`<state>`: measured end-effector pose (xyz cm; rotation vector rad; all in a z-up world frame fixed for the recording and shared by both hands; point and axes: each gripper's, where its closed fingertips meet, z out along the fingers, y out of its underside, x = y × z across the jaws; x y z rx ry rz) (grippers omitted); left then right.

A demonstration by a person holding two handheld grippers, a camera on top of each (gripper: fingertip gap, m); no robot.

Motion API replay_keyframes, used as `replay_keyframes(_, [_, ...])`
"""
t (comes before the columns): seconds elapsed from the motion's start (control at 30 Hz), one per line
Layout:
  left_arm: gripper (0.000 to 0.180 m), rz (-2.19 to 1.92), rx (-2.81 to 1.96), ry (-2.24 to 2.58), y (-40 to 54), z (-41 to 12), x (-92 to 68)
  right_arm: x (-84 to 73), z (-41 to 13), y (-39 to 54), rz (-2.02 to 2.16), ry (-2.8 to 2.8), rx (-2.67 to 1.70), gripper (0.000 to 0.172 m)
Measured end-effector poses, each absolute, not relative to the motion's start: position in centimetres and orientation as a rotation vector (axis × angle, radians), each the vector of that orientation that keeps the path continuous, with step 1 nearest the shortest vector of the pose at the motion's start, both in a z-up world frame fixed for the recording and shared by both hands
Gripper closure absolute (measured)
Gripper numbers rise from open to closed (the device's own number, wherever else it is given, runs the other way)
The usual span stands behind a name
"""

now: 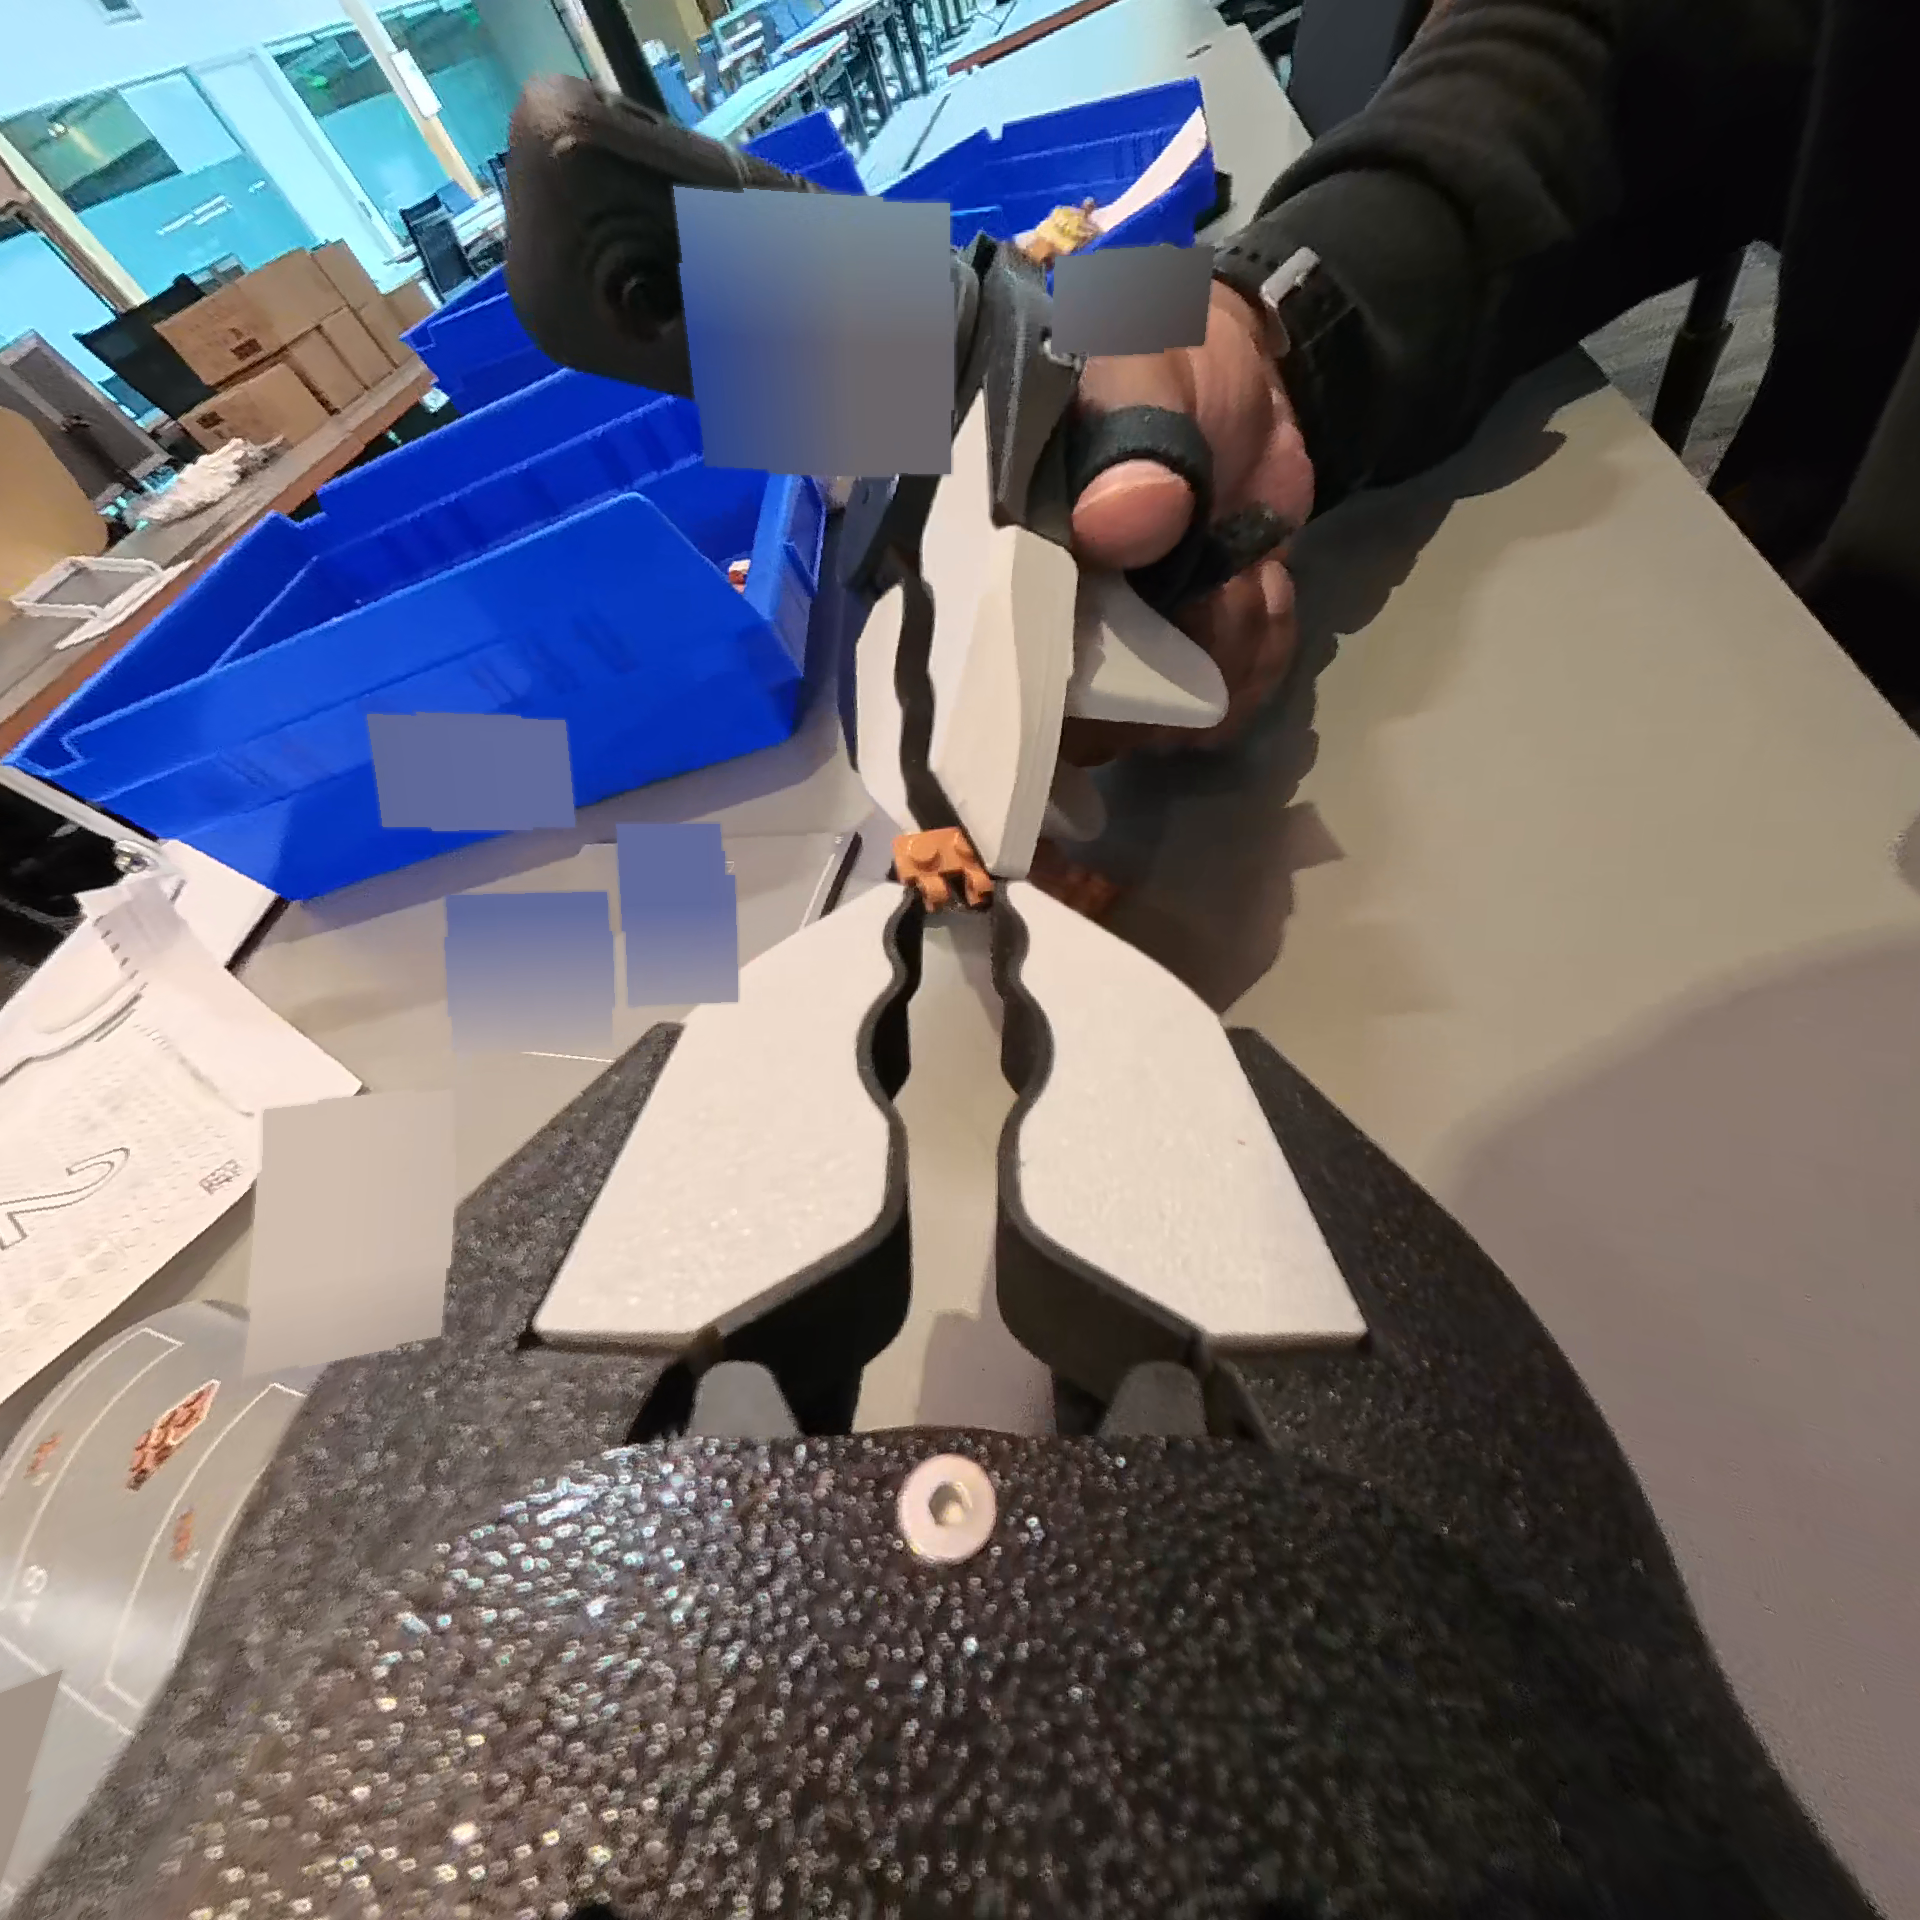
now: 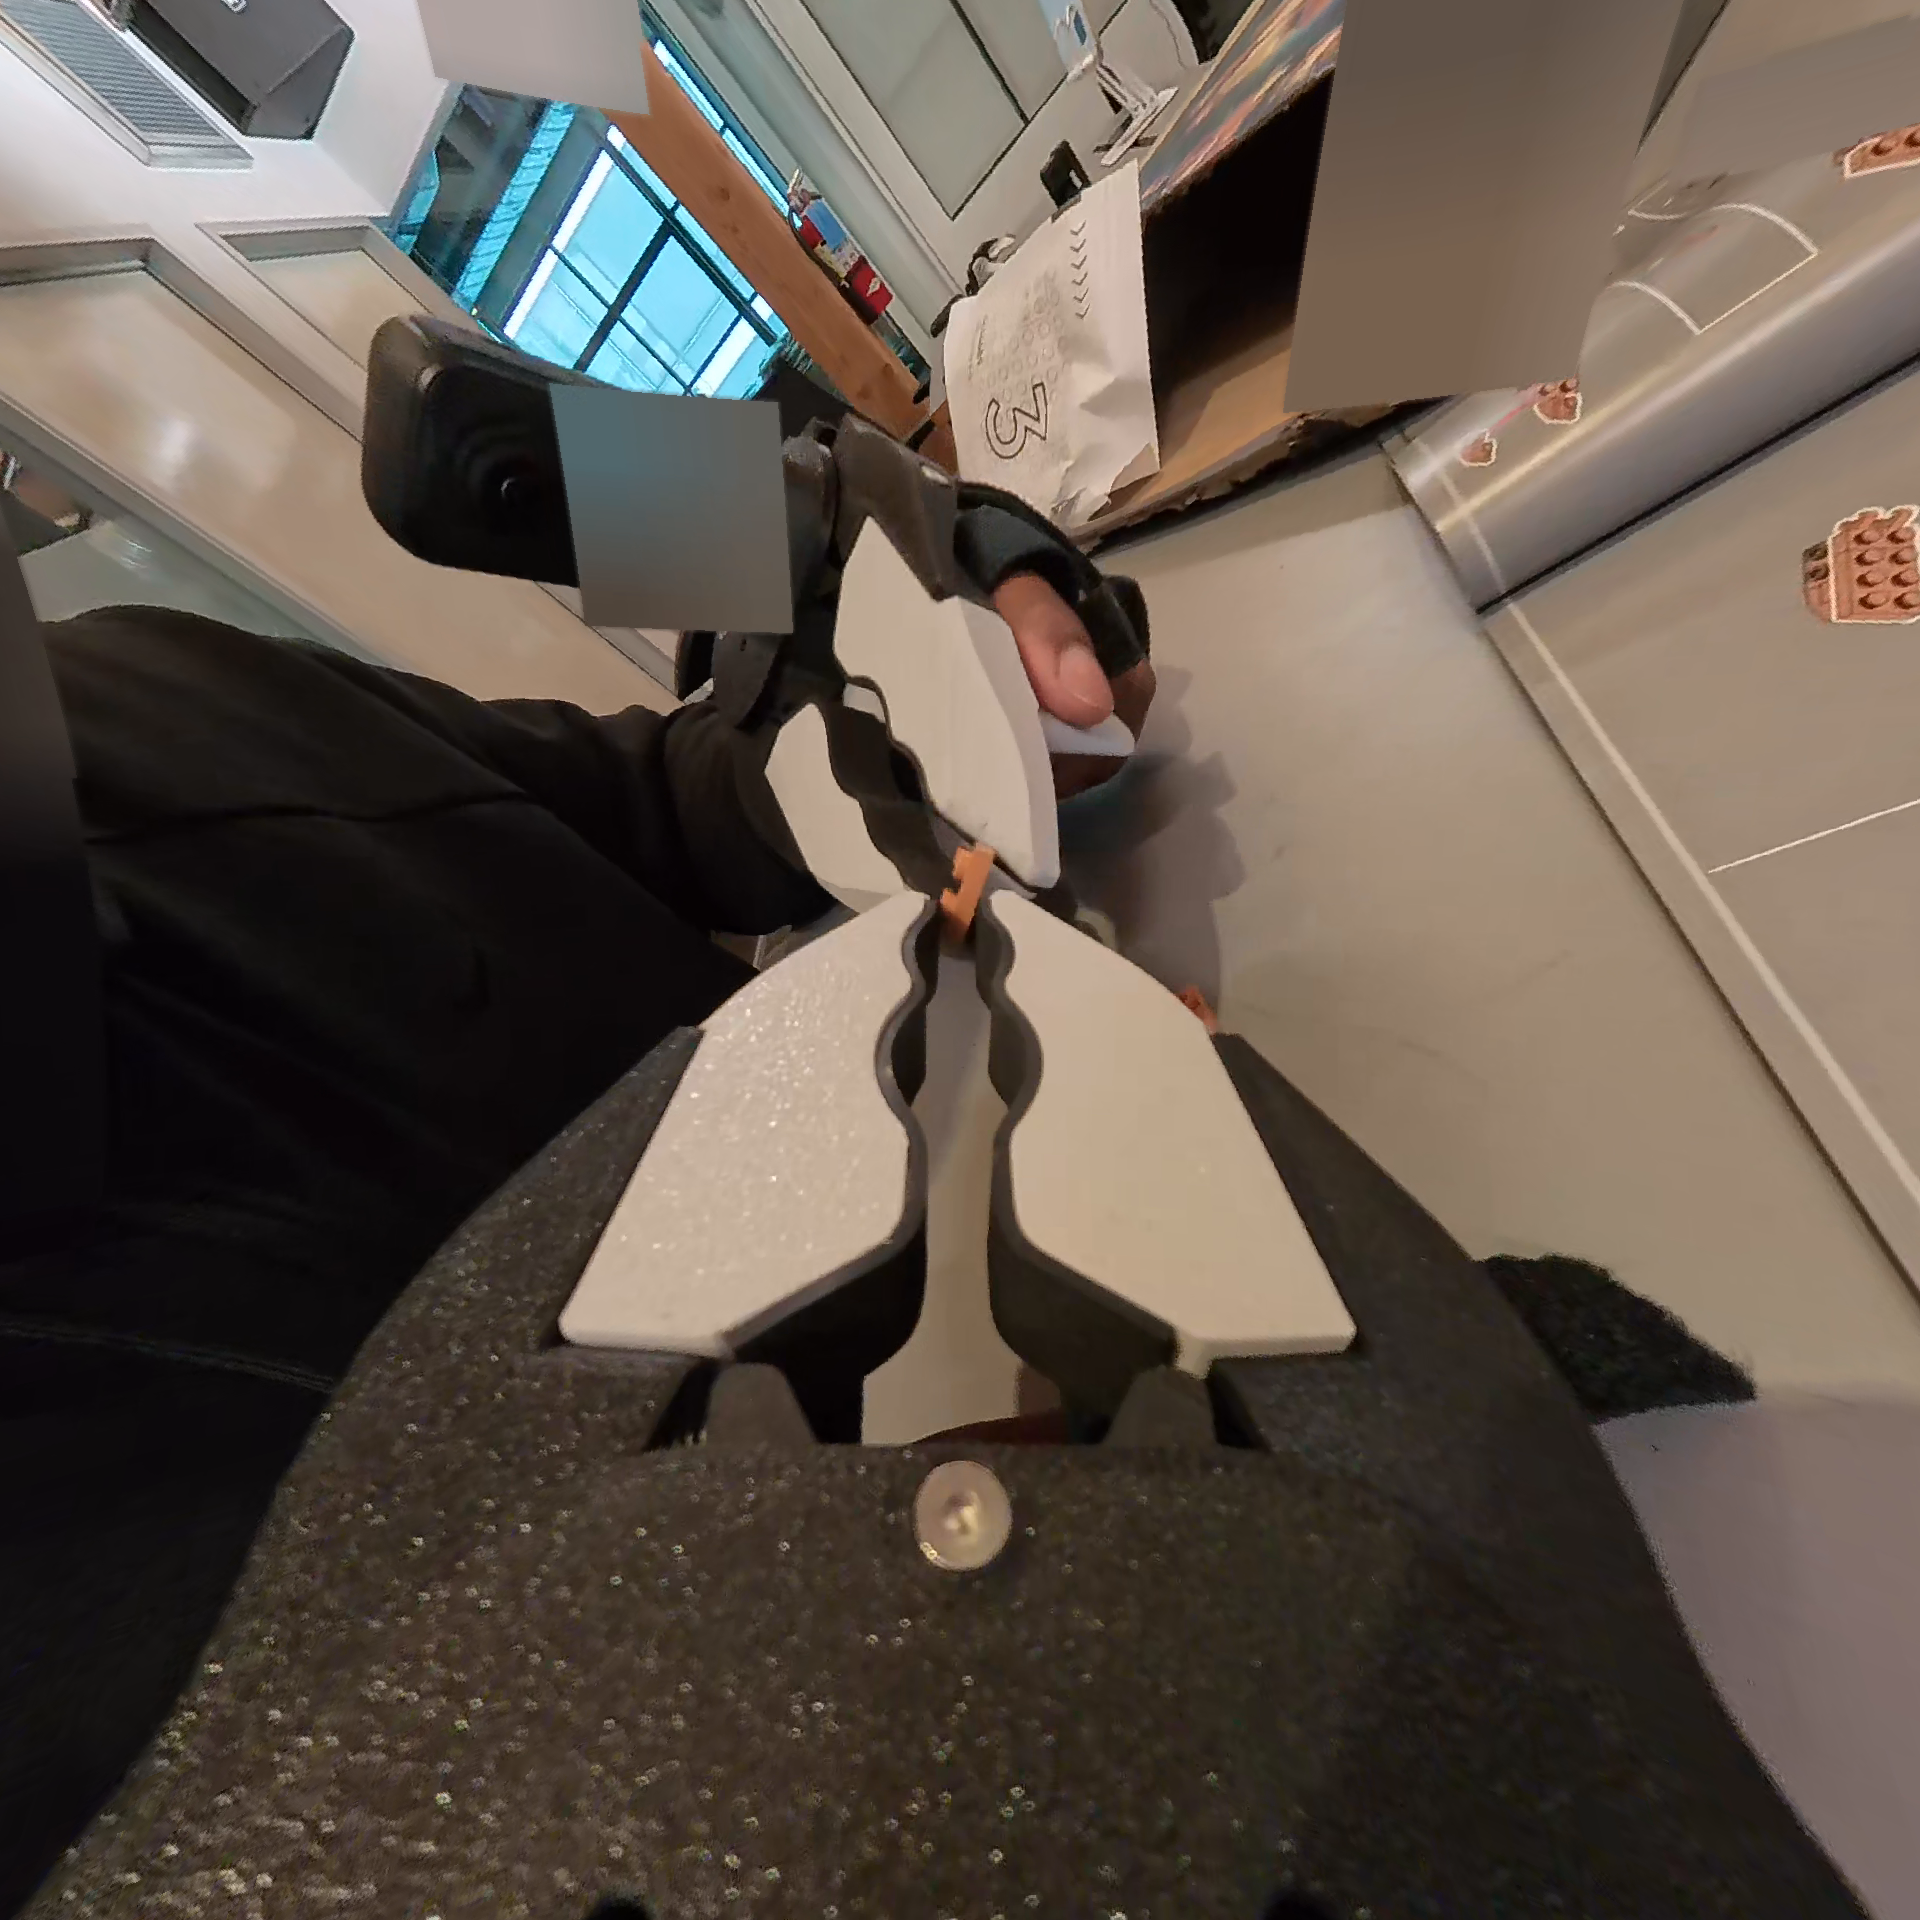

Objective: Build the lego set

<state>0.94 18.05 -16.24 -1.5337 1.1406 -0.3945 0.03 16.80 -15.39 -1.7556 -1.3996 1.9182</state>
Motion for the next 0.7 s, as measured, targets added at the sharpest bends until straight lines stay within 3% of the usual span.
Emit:
replay_keyframes(0.4, [0.170,-0.376,-1.636,1.214,17.8,-17.2,-0.5,0.4,-16.5,17.7,1.737,-1.476,-1.774,0.154])
replay_keyframes(0.7, [0.170,-0.487,-1.891,1.297,16.7,-20.5,-2.3,1.0,-20.1,18.1,1.204,-1.809,-1.659,0.151])
